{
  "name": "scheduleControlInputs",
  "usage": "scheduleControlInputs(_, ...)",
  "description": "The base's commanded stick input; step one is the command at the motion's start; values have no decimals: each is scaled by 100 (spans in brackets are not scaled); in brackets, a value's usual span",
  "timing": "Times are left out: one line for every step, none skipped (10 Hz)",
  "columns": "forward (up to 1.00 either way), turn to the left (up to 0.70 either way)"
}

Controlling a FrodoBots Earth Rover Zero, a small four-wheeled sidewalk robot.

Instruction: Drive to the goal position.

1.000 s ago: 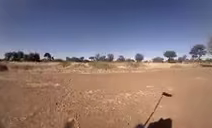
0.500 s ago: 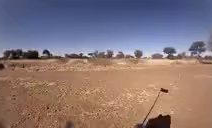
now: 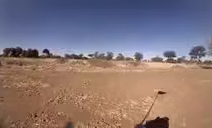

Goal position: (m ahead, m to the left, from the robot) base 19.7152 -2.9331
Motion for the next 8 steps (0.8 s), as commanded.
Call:
scheduleControlInputs(0, 0)
scheduleControlInputs(0, 0)
scheduleControlInputs(0, 0)
scheduleControlInputs(0, 0)
scheduleControlInputs(0, 0)
scheduleControlInputs(14, 0)
scheduleControlInputs(39, 0)
scheduleControlInputs(47, 0)
